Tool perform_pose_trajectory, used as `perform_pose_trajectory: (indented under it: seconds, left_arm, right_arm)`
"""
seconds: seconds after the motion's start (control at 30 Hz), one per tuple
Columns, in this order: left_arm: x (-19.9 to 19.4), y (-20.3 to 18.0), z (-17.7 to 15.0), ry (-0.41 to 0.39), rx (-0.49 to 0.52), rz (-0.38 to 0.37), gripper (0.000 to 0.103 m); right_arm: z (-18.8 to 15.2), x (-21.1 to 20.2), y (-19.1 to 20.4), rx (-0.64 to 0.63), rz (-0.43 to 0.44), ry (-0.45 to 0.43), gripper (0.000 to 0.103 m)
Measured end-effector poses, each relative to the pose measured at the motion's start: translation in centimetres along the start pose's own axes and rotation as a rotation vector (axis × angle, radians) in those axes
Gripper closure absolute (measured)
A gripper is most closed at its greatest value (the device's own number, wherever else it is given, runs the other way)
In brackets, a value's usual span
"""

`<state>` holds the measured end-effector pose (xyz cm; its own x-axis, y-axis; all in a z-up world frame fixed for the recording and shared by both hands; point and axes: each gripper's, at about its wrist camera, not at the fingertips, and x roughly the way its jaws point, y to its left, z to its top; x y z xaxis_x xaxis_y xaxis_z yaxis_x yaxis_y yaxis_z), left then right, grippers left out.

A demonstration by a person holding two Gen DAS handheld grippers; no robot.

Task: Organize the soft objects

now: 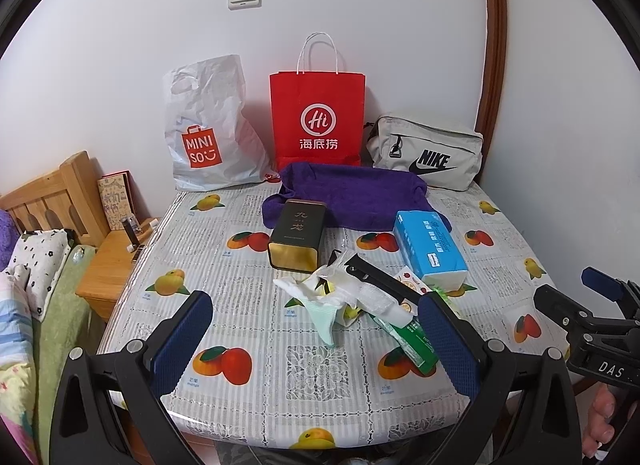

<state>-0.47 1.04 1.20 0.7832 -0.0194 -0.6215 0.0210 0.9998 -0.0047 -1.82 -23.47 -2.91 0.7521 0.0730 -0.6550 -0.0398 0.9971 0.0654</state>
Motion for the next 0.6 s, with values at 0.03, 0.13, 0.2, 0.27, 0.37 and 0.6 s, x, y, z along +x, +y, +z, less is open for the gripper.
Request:
perform_pose_trajectory:
  seconds: [0.03, 0.13, 0.2, 0.27, 0.37, 0.6]
  left_arm:
    - [-0.05, -0.02, -0.02, -0.001, 0.000, -0.001, 0.000]
    - [-0.11, -0.05, 0.08, -0.001, 0.001, 0.001, 0.000]
    - [-0.06, 0.06, 0.08, 0.000, 0.001, -0.003, 0.000]
    - [-0.05, 0.05, 0.00, -0.001, 0.002, -0.002, 0.000]
    - [-0.09, 0.09, 0.07, -0.001, 0.001, -0.002, 0.000]
    - [-0.18, 0.12, 0.05, -0.003, 0.001, -0.003, 0.000]
  right_arm:
    - [0.13, 0.12, 0.02, 0.001, 0.000, 0.002, 0.000]
    - [0.09, 0.14, 0.03, 0.001, -0.001, 0.002, 0.000]
    - [0.06, 0.14, 0.03, 0.003, -0.001, 0.001, 0.000]
    - [0.02, 0.09, 0.02, 0.001, 0.000, 0.000, 0.000]
    - [0.09, 0.10, 0.02, 0.002, -0.001, 0.000, 0.000]
    - [-0.08, 0.03, 0.19, -0.002, -0.005, 0.001, 0.000]
